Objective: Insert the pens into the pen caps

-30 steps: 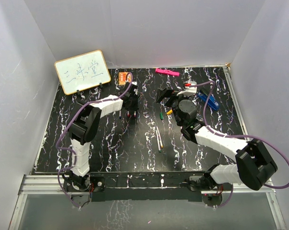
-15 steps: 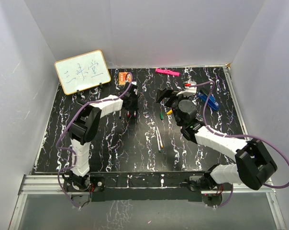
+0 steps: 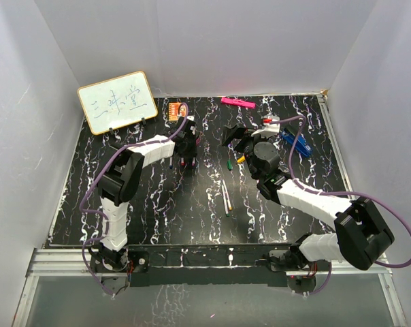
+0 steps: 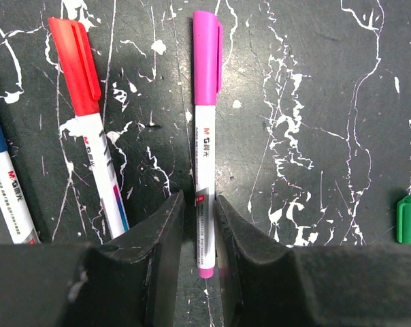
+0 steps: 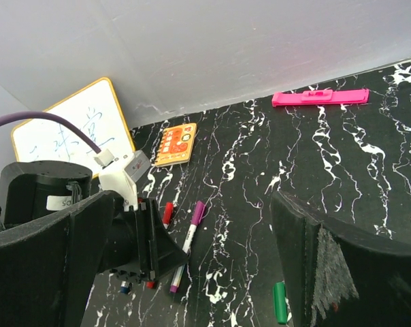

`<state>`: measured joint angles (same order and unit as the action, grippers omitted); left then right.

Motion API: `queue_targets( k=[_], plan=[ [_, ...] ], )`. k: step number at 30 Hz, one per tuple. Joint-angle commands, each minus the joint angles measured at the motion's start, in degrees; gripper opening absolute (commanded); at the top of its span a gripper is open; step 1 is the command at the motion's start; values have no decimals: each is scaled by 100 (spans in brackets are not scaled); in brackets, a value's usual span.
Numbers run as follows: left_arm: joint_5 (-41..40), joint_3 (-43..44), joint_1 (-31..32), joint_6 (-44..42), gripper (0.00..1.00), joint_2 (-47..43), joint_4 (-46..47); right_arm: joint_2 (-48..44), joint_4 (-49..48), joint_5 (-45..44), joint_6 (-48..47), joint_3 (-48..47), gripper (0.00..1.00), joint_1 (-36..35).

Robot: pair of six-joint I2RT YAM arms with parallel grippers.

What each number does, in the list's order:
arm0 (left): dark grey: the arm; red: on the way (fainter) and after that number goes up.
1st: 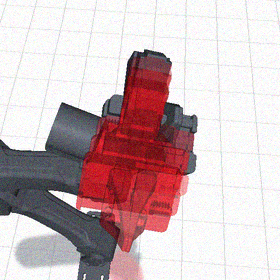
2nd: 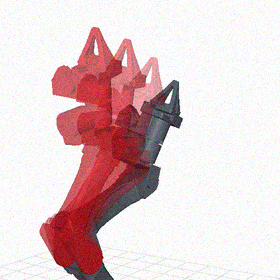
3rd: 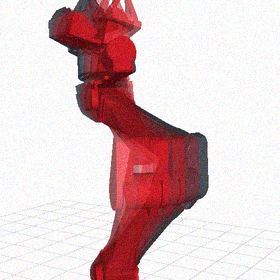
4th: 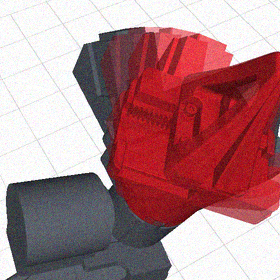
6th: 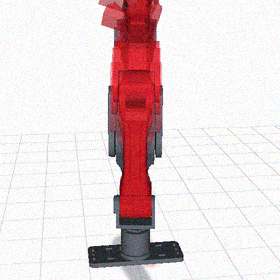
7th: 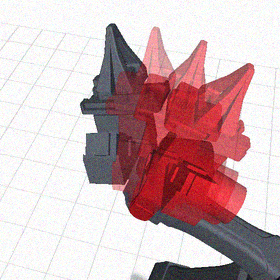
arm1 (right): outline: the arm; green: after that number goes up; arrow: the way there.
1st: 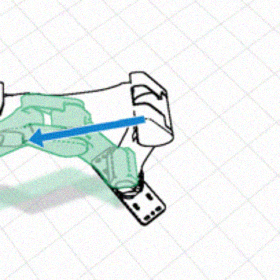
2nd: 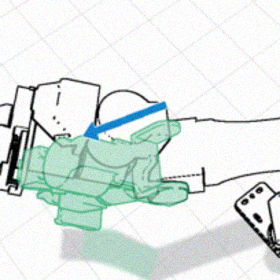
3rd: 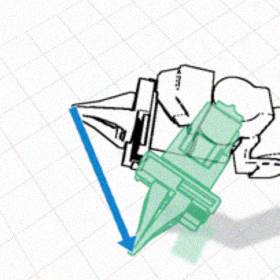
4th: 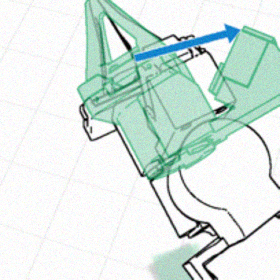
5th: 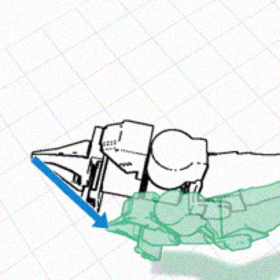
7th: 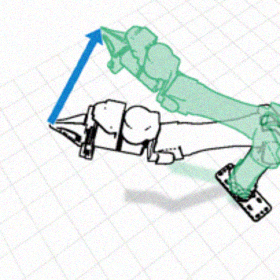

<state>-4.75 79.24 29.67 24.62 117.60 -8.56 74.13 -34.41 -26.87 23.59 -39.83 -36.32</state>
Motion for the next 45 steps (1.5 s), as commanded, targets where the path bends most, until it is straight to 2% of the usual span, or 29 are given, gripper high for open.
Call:
queue_targets(
  k=[1, 4, 8, 15, 23, 27, 33, 39, 45],
  plan=[
    [-173, -85, -55, -20, 24, -216, -133, -46, -187, -104, 303, 41, 98, 14],
    [-177, -52, -54, -99, 25, -361, -32, -106, -230, -397, 683, 163, 98, 26],
    [-136, 36, -49, -196, 25, -618, 24, -203, -683, -464, 462, 332, 98, 33],
    [-46, -52, -35, -255, 27, -1076, 47, -144, -430, -650, 123, 179, 97, 37],
    [325, -692, 30, -289, 27, -1766, 91, 77, 1244, -983, 50, -384, 78, 35],
    [515, -1249, 54, -252, 27, -2284, 301, 63, 2029, -602, -68, -375, 70, 24],
    [659, -1778, 60, -195, 27, -2903, 394, -437, 2895, 1, -130, -8, 70, -48],
    [971, -2004, 95, -144, 26, -3114, 414, -370, 3520, 802, -121, 102, 43, -59],
    [1110, -2298, 100, 16, 26, -3241, 560, 161, 3612, 1536, 42, 84, 39, -97]
  ],
)
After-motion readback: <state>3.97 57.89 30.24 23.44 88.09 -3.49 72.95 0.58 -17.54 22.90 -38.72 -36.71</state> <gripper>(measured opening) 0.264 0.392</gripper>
